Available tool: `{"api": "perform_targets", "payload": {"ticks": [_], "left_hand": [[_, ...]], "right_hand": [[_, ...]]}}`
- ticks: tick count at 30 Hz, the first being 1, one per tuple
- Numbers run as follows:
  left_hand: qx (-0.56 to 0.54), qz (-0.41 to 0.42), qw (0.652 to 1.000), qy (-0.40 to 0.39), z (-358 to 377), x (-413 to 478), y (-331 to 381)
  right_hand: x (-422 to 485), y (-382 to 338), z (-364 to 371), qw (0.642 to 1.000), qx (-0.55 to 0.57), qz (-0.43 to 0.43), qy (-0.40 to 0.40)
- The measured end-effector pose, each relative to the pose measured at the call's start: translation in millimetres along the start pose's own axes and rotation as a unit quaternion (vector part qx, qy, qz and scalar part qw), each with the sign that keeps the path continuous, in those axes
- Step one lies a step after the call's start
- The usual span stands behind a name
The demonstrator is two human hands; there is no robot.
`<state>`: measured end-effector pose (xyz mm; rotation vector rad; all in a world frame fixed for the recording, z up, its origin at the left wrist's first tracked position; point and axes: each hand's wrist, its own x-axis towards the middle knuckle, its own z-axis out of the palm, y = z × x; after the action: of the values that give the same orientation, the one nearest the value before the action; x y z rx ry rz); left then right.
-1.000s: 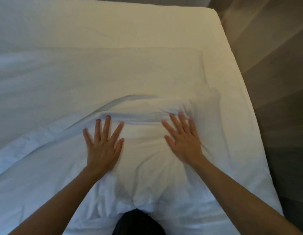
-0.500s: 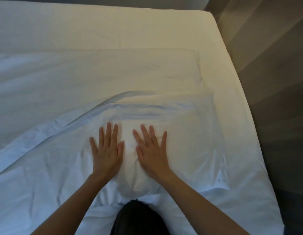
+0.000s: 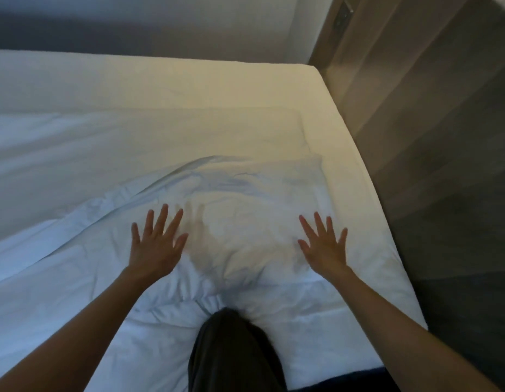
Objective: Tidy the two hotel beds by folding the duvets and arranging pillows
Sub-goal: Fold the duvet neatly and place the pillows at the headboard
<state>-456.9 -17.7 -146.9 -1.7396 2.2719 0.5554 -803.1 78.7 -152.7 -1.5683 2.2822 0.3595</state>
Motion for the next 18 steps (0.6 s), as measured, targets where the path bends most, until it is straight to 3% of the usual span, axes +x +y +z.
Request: {"api": "perform_targets", "payload": {"ticks": [8, 18], "left_hand": [[0.034, 0.089, 0.981, 0.170, -80.4, -110.3, -3.7], [0.003, 0.097, 0.955, 0.282, -113.4, -261.3, 1.7]], "right_hand": [[-114.3, -80.8, -95.7, 0.967, 0.058, -0.148, 0.197], [-246.0, -90.3, -161.7, 0.920, 0.057, -0.245, 0.299]]}}
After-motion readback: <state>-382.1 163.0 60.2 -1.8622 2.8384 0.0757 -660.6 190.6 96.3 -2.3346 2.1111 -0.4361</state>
